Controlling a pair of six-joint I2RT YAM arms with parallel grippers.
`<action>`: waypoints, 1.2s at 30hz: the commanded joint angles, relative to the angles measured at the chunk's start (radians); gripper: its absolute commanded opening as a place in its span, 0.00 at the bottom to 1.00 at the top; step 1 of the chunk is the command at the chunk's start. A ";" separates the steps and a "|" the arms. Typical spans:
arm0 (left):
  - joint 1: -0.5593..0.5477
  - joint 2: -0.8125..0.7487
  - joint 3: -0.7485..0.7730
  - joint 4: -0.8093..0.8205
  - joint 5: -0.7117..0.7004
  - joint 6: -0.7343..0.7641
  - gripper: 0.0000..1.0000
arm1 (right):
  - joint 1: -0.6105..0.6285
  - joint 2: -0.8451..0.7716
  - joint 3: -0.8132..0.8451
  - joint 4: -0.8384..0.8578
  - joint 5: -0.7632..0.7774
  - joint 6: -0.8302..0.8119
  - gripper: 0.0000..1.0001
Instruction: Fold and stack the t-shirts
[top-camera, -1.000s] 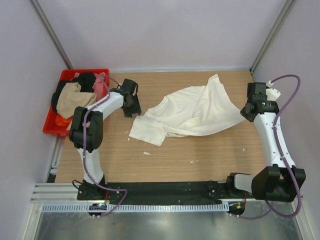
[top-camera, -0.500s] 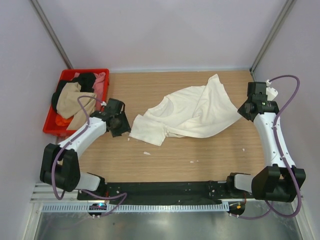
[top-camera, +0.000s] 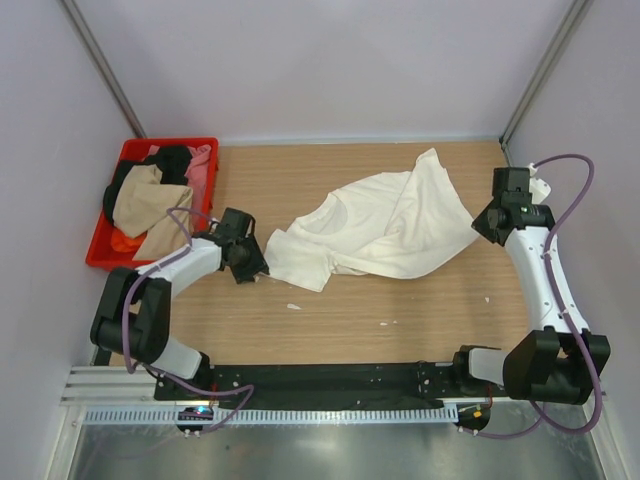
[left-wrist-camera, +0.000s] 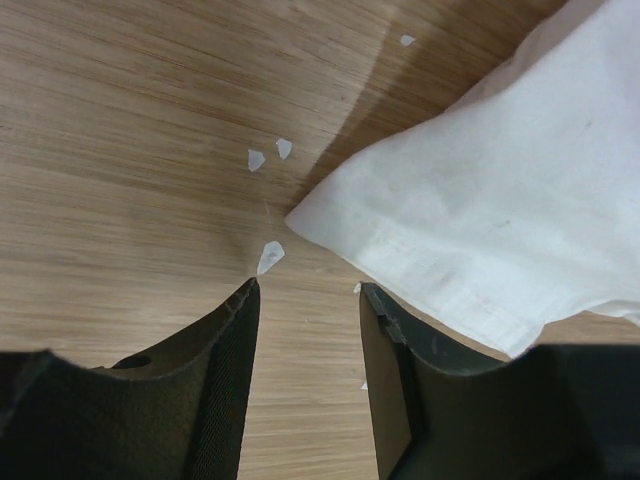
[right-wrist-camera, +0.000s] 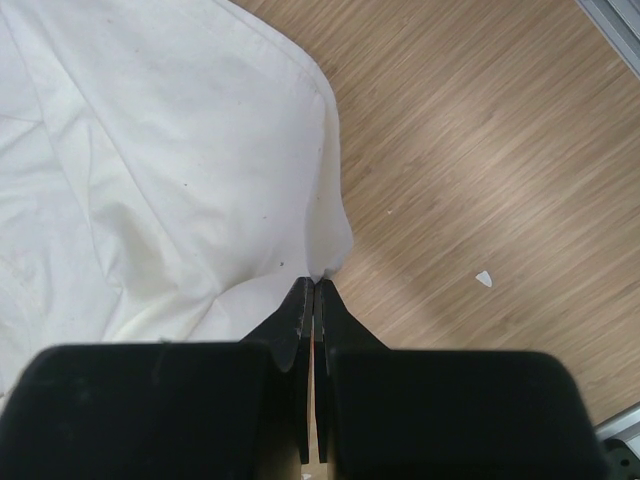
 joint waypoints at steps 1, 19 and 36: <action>0.003 0.023 0.004 0.049 -0.063 -0.009 0.46 | -0.003 -0.018 0.000 0.035 -0.001 -0.012 0.01; -0.010 0.144 0.074 0.049 -0.074 0.006 0.21 | -0.003 -0.012 -0.017 0.045 0.002 -0.006 0.01; -0.033 -0.351 0.457 -0.376 -0.243 0.005 0.00 | -0.003 -0.113 0.377 -0.229 0.025 0.033 0.01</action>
